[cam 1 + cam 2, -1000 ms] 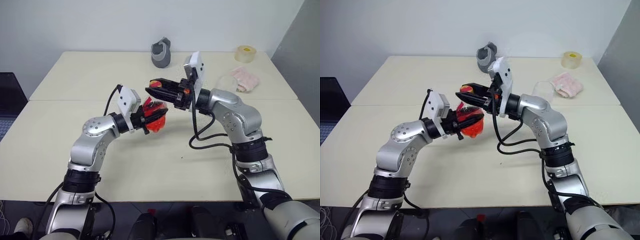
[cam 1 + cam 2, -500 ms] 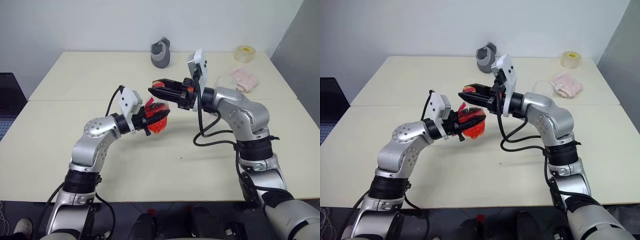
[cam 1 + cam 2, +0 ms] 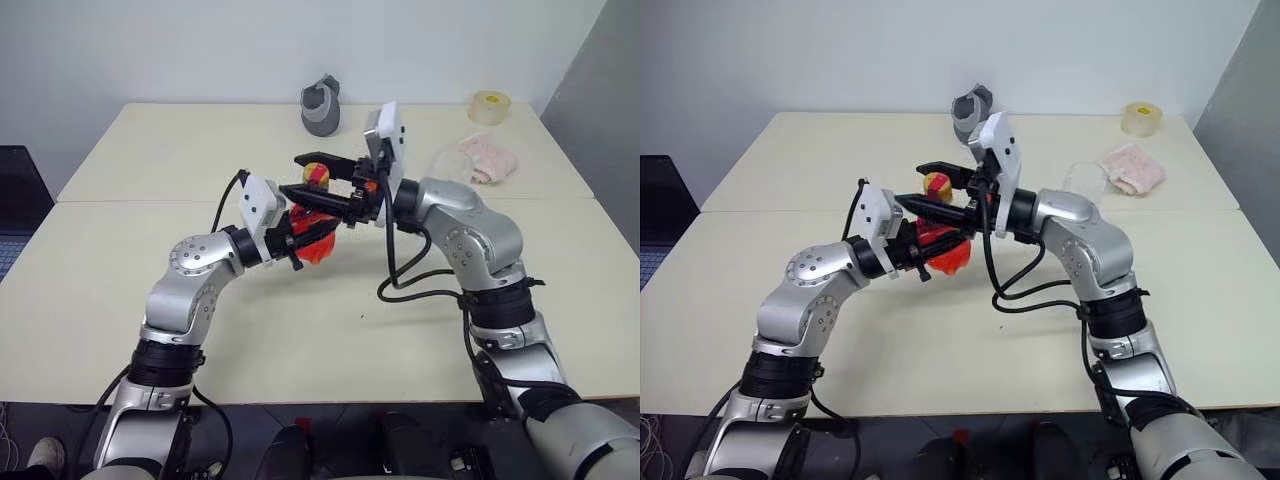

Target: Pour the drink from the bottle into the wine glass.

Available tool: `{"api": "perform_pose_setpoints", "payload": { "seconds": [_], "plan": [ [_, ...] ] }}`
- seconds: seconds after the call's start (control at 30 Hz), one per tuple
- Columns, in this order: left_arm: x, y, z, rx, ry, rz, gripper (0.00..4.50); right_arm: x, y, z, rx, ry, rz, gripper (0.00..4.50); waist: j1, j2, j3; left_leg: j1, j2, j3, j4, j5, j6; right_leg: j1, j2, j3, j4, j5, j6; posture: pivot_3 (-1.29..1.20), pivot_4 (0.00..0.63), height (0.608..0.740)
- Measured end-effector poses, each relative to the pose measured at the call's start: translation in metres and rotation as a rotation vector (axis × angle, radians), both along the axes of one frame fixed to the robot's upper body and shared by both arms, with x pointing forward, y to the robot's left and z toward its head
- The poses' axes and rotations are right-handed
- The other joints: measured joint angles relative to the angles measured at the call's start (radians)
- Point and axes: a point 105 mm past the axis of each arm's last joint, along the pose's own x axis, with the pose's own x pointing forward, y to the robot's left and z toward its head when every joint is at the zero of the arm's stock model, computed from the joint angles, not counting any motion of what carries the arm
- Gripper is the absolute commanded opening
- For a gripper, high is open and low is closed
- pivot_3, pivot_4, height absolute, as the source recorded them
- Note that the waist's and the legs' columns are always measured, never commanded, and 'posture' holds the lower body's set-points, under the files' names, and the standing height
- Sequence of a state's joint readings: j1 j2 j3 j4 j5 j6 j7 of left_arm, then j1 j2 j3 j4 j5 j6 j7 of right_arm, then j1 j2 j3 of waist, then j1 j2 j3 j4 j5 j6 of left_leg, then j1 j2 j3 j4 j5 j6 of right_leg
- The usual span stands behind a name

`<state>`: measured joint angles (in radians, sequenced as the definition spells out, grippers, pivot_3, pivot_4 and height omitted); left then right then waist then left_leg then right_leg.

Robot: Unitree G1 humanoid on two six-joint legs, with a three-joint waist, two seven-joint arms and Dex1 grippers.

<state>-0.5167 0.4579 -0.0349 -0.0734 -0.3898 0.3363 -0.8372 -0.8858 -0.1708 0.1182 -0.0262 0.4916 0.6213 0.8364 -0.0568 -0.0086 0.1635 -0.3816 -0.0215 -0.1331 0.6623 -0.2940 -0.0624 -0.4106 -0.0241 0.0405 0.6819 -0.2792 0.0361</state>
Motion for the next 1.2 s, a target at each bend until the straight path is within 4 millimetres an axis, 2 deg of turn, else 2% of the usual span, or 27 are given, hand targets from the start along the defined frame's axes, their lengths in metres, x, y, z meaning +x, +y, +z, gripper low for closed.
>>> {"api": "perform_pose_setpoints", "payload": {
  "seconds": [0.3,0.53,0.7,0.83,1.1,1.13,1.2],
  "plan": [
    [0.0,0.0,0.0,-0.001,0.001,0.001,1.34,0.0,-0.001,0.002,0.008,0.014,-0.005,4.07,0.0,0.0,0.0,0.0,0.0,0.0,0.0,0.0,0.0,0.0,0.0,0.0,0.0,0.0,0.0,0.0,0.15,0.74],
    [0.0,-0.004,-0.001,-0.009,0.004,-0.008,1.34,0.002,0.003,0.014,0.036,-0.006,-0.03,4.07,0.0,0.0,0.0,0.0,0.0,0.0,0.0,0.0,0.0,0.0,0.0,0.0,0.0,0.0,0.0,0.0,0.15,0.74],
    [0.0,-0.004,-0.001,-0.009,0.004,-0.002,1.34,0.003,0.003,0.013,0.039,0.01,-0.028,4.07,0.0,0.0,0.0,0.0,0.0,0.0,0.0,0.0,0.0,0.0,0.0,0.0,0.0,0.0,0.0,0.0,0.15,0.74],
    [0.001,-0.004,-0.001,-0.013,0.005,0.008,1.34,0.004,0.003,0.012,0.036,0.013,-0.026,3.14,0.0,0.0,0.0,0.0,0.0,0.0,0.0,0.0,0.0,0.0,0.0,0.0,0.0,0.0,0.0,0.0,0.15,0.74],
    [0.0,-0.004,-0.005,-0.008,0.017,0.009,1.34,0.007,0.0,0.013,0.05,0.017,-0.033,0.25,0.0,0.0,0.0,0.0,0.0,0.0,0.0,0.0,0.0,0.0,0.0,0.0,0.0,0.0,0.0,0.0,0.15,0.74],
    [0.0,-0.004,-0.006,-0.006,0.018,0.011,1.34,0.006,0.0,0.014,0.053,0.01,-0.031,0.03,0.0,0.0,0.0,0.0,0.0,0.0,0.0,0.0,0.0,0.0,0.0,0.0,0.0,0.0,0.0,0.0,0.15,0.74],
    [0.0,-0.004,-0.006,-0.005,0.018,0.011,1.34,0.006,0.0,0.015,0.054,0.004,-0.032,0.03,0.0,0.0,0.0,0.0,0.0,0.0,0.0,0.0,0.0,0.0,0.0,0.0,0.0,0.0,0.0,0.0,0.15,0.74]
  ]
}}
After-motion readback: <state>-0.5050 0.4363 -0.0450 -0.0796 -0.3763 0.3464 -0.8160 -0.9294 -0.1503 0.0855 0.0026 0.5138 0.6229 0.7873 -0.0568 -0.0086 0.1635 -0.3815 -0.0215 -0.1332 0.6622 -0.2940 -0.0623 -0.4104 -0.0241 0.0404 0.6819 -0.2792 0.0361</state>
